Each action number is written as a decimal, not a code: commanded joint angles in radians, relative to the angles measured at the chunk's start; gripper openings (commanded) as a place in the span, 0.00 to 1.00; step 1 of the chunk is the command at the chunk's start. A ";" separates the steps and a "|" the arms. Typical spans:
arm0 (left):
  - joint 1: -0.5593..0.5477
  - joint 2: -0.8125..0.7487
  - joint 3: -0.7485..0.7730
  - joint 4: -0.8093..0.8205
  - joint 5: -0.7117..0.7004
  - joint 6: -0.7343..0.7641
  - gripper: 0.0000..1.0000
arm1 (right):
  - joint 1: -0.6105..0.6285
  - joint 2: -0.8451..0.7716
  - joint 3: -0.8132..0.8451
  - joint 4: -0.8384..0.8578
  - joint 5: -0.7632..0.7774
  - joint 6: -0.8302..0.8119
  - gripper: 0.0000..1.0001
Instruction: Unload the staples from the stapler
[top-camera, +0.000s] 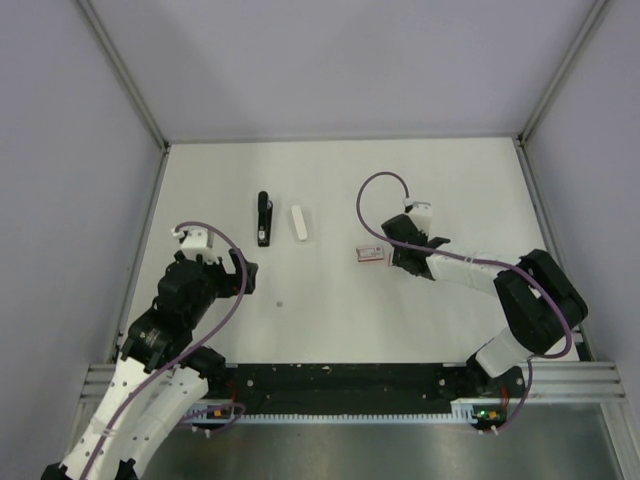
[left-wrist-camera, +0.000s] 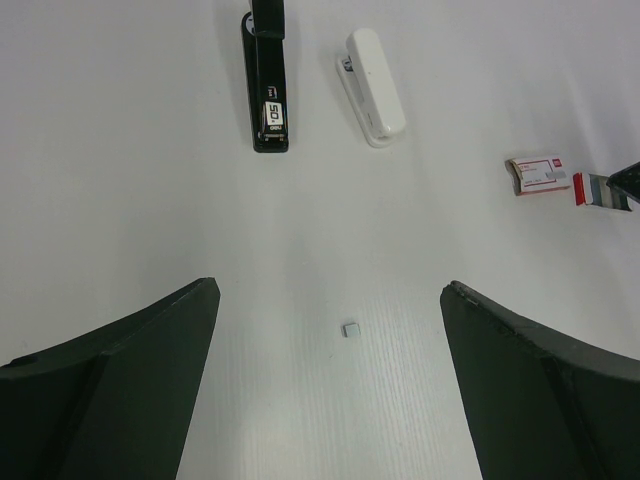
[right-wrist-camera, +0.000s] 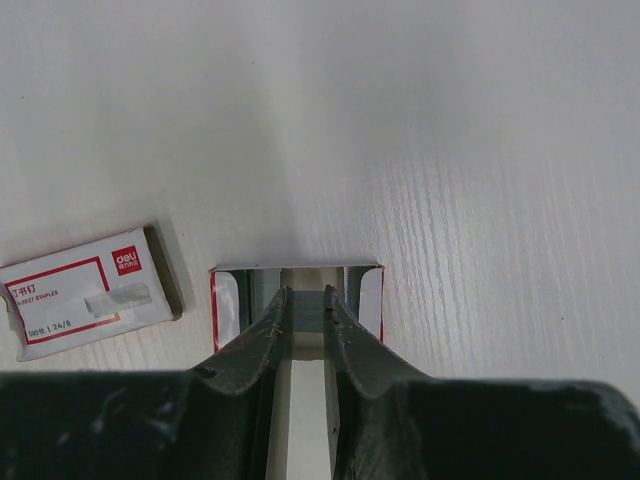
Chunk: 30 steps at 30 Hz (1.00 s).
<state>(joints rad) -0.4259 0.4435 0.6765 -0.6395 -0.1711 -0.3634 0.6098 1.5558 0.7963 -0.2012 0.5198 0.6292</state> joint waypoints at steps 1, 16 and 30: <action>0.003 0.006 -0.005 0.046 0.008 0.017 0.99 | -0.012 0.006 0.001 0.034 0.008 0.000 0.10; 0.003 0.004 -0.003 0.046 0.008 0.017 0.99 | -0.012 -0.008 0.015 0.009 0.009 -0.005 0.26; 0.003 -0.002 -0.003 0.044 0.004 0.015 0.99 | 0.080 -0.108 0.058 0.126 -0.254 -0.261 0.37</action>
<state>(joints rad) -0.4259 0.4435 0.6765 -0.6388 -0.1715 -0.3630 0.6331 1.4830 0.8005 -0.1471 0.3737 0.4934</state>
